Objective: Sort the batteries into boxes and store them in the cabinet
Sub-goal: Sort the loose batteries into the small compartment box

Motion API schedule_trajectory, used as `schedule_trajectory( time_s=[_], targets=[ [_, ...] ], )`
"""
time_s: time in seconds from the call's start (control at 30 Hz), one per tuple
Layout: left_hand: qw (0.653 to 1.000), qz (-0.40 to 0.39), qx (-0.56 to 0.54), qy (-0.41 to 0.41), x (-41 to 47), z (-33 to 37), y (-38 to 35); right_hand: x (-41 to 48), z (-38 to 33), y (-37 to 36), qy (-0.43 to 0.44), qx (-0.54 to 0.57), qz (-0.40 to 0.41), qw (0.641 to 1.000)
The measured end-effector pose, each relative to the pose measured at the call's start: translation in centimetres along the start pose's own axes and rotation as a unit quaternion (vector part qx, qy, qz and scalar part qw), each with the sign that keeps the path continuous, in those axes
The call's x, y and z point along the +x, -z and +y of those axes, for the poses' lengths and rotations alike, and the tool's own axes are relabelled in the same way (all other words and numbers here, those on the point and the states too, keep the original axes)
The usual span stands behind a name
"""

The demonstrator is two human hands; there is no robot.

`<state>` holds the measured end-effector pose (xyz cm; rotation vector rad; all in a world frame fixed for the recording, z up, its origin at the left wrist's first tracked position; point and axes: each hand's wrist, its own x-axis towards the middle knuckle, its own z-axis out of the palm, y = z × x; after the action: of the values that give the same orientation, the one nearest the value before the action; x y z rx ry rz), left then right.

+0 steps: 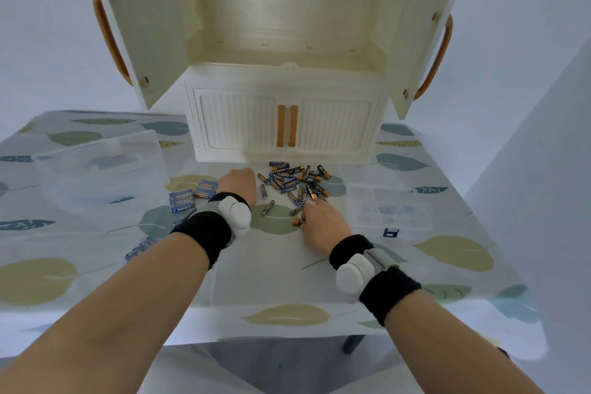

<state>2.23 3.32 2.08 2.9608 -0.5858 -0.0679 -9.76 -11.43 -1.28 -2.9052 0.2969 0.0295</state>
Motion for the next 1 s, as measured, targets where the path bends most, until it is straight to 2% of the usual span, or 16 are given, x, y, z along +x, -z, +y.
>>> schedule_trajectory(
  time_s=[0.07, 0.17, 0.33, 0.47, 0.6, 0.7, 1.0],
  targets=[
    [1.000, 0.027, 0.003, -0.010, -0.2, 0.5, 0.3, -0.2, -0.1, 0.4, 0.000, -0.002, -0.010, 1.000],
    [0.995, 0.048, -0.072, -0.051, -0.9, 2.3, 1.1, -0.4, 0.3, 1.3, 0.003, 0.025, 0.002, 1.000],
    [0.976, 0.067, -0.159, -0.133, -1.5, 7.8, 2.6, -1.4, 3.5, 5.0, -0.025, 0.131, 0.127, 0.983],
    [0.950, 0.088, -0.221, -0.203, -2.6, 13.0, 2.6, -2.3, 9.0, 8.3, -0.083, 0.108, 0.195, 0.971],
    [0.934, 0.067, -0.258, -0.236, -3.8, 16.1, 1.1, -3.7, 12.8, 8.6, -0.122, 0.069, 0.175, 0.975],
    [0.940, 0.042, -0.232, -0.246, -4.4, 17.2, -0.6, -4.4, 13.7, 7.9, -0.120, 0.058, 0.136, 0.982],
    [0.941, 0.024, -0.163, -0.296, -4.6, 17.1, -1.8, -4.1, 12.8, 7.0, -0.111, 0.030, 0.130, 0.985]
  ],
)
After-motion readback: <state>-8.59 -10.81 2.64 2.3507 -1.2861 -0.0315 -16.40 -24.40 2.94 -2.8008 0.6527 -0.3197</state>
